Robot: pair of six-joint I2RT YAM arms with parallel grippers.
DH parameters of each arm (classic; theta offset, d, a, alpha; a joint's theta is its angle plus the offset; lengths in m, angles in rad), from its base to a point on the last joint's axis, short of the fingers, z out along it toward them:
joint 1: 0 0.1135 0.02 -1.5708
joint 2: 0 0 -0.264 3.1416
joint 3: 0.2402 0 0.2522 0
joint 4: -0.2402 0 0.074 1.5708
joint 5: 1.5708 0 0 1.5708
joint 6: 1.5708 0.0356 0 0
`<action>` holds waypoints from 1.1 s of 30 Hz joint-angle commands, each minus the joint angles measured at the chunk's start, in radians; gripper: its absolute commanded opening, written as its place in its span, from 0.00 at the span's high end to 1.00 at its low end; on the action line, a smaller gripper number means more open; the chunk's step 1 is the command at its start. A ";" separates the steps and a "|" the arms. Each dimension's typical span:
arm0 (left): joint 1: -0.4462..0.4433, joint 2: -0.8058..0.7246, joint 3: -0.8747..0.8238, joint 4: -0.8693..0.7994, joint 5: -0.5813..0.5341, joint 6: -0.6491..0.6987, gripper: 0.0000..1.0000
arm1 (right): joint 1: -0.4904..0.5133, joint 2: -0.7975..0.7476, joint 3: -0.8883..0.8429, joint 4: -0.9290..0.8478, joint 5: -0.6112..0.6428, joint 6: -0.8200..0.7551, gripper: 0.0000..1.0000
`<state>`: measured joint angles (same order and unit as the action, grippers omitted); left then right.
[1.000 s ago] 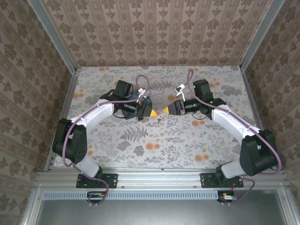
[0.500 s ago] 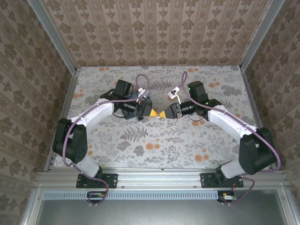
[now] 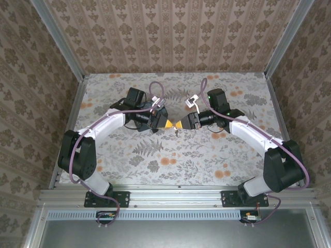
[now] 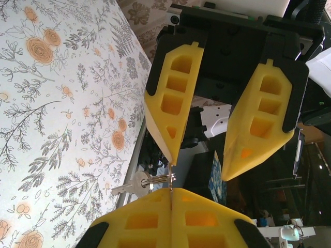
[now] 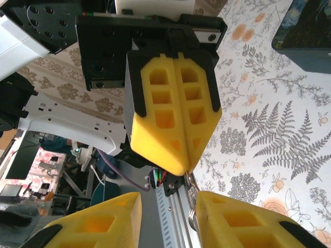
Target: Unlock a padlock with a key
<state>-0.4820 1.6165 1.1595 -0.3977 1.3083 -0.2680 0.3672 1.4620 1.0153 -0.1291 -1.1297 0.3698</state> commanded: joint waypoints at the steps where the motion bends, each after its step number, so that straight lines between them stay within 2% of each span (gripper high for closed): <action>1: 0.006 -0.028 -0.009 0.002 0.048 0.026 1.00 | -0.006 0.010 -0.016 0.045 0.030 0.017 0.64; 22: 0.017 -0.044 -0.038 0.118 0.052 -0.061 1.00 | 0.028 0.046 -0.050 0.175 0.038 0.115 0.65; 33: 0.021 -0.050 -0.048 0.139 0.049 -0.074 1.00 | 0.053 0.049 -0.058 0.193 0.012 0.112 0.81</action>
<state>-0.4686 1.6070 1.1252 -0.2893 1.3319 -0.3256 0.4156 1.5051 0.9707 0.0322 -1.0992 0.4828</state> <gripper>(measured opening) 0.050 0.196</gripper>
